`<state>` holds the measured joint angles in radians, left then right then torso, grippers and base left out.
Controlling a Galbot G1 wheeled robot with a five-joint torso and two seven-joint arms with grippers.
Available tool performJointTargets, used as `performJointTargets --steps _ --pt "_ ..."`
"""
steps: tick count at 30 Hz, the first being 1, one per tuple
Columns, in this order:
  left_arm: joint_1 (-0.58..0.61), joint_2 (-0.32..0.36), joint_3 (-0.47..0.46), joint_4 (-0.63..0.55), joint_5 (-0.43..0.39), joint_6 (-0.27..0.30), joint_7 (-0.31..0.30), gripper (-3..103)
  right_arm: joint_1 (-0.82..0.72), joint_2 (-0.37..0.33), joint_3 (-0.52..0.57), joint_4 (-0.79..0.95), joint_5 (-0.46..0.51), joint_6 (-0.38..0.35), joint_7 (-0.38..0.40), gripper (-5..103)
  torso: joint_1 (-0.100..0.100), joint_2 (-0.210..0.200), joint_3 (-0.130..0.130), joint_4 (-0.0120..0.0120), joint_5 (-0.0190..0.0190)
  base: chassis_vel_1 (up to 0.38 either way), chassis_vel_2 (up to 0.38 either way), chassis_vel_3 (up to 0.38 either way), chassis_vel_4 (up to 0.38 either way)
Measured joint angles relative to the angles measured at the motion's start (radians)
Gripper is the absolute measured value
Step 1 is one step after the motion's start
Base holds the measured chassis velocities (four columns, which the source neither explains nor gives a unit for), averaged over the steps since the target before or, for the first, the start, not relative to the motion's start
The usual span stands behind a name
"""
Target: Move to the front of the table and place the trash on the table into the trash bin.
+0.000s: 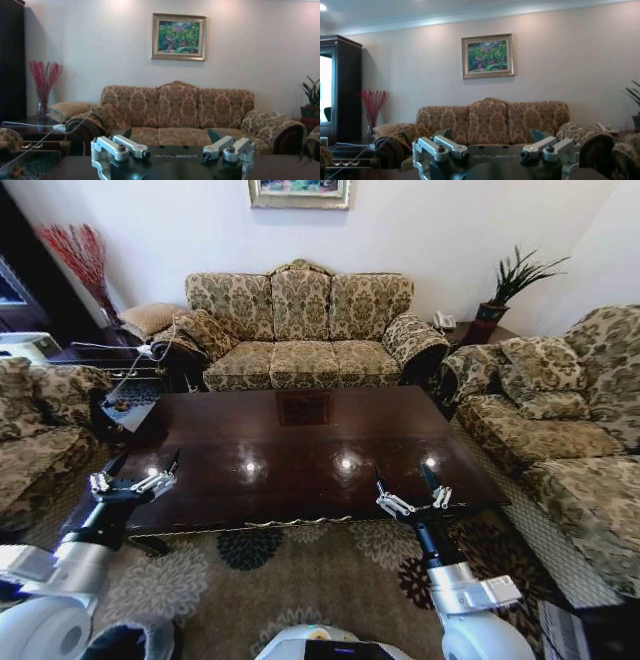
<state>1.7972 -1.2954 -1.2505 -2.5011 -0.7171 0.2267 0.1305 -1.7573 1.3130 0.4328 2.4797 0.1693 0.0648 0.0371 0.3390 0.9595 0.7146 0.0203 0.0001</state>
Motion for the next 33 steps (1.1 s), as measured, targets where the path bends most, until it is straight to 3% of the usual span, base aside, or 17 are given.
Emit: performJointTargets --steps 8,13,22,33 --pt "0.0 0.0 0.0 0.0 -0.001 0.0 0.0 100 0.0 0.0 0.001 -0.001 0.001 0.0 0.0 100 0.0 0.0 0.0 -0.0002 0.0004 -0.146 -0.131 0.106 0.112" --pt "0.0 0.0 0.0 0.001 -0.001 0.0 -0.001 100 0.0 0.0 0.0 -0.001 0.001 0.0 0.0 100 0.0 0.0 0.0 -0.0001 -0.0007 0.0 0.0 0.0 0.0" --pt "0.0 0.0 -0.001 0.001 -0.001 0.0 -0.001 100 0.0 0.0 0.0 -0.001 0.001 0.0 0.0 100 -0.001 -0.003 -0.001 -0.0001 0.0004 0.005 0.006 0.0 -0.002" --pt "0.0 0.0 0.0 0.001 -0.001 0.0 -0.001 100 0.0 0.0 0.0 -0.001 0.001 0.0 0.0 100 -0.02 -0.046 -0.026 0.0 -0.0002 0.031 0.026 0.023 0.024"
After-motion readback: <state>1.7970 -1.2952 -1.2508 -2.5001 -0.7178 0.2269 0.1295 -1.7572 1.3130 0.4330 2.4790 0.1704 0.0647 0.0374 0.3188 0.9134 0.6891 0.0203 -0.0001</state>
